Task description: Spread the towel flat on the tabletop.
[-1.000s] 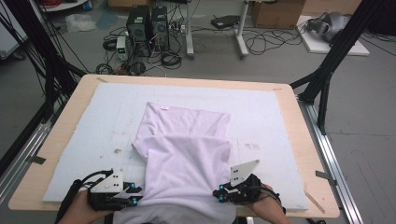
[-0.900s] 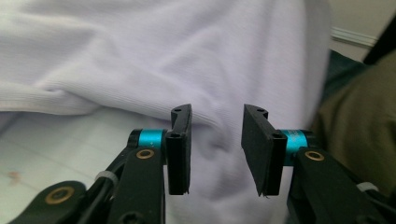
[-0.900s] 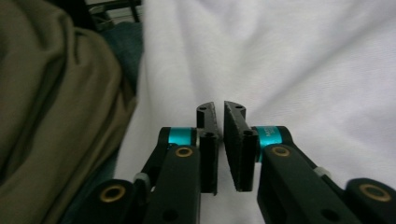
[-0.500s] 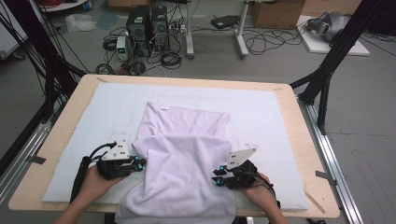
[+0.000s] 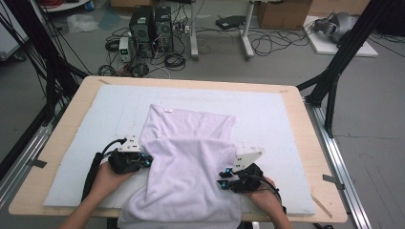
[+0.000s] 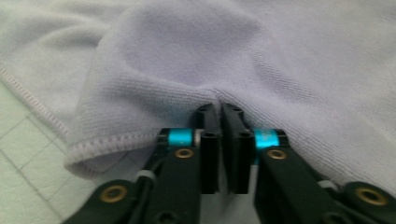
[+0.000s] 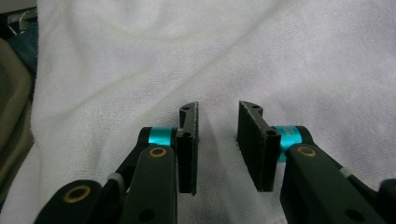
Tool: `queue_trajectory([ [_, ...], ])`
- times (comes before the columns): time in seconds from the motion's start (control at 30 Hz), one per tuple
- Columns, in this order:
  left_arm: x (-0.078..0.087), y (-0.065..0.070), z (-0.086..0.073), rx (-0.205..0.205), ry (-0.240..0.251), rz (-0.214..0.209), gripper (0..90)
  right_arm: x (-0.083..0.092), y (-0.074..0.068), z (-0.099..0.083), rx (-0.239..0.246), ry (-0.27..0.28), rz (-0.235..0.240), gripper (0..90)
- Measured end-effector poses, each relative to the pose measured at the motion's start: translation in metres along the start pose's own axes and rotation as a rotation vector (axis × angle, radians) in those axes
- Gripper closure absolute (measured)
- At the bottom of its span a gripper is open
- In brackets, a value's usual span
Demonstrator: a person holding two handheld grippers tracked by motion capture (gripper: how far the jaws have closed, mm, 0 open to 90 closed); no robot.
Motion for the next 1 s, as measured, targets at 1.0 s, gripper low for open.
queue_trajectory([
  [1.0, 0.014, 0.008, -0.006, -0.069, -0.053, -0.083, 85.9, -0.001, -0.004, 0.003, 0.013, -0.024, -0.005, 62.8],
])
Point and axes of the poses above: each handheld gripper's, and its own axes: x roughly backward along the jaws, z roughly out of its top, y roughly to its right, the point moved 2 cm from there along -x, roughly forward along the jaws, and after that the axes turned 4 degrees about z, right-handed, at the moved point
